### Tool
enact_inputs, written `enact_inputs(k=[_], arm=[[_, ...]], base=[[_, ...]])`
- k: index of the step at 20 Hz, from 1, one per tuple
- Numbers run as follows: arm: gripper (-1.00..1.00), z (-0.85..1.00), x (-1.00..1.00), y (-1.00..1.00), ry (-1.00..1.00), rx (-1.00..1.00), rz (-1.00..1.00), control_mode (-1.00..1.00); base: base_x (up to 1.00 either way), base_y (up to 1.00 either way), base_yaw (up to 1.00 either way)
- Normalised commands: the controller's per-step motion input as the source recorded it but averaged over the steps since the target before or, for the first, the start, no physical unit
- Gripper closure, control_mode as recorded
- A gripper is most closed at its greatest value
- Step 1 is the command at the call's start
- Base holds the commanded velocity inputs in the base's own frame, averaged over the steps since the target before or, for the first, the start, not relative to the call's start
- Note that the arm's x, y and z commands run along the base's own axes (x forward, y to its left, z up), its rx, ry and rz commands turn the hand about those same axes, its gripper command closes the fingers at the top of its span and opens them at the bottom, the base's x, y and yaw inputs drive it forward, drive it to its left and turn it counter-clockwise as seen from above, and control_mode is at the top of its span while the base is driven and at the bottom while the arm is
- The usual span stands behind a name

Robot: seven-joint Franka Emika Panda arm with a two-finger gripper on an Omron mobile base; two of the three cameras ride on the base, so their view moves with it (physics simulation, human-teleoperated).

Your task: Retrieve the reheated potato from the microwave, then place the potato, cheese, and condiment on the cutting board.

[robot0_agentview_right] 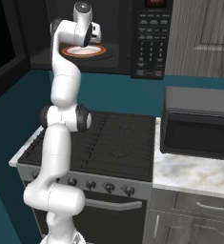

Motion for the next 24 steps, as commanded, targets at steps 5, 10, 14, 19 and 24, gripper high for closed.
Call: enact_inputs(k=[5, 10, 14, 19, 24], arm=[[1.00, 0.17, -0.46, -0.01, -0.03, 0.00, 0.00, -1.00], [1.00, 0.03, -0.57, -0.06, 0.01, 0.00, 0.00, -1.00], [1.00, 0.00, -0.75, -0.08, 0.00, 0.00, 0.00, -1.00], [1.00, 0.00, -0.77, -0.09, 0.00, 0.00, 0.00, -1.00], [1.00, -0.27, -0.91, -0.04, -0.10, 0.00, 0.00, -1.00]], base=[[0.00, 0.00, 0.00], [0.00, 0.00, 0.00], [0.00, 0.00, 0.00], [0.00, 0.00, 0.00], [0.00, 0.00, 0.00]])
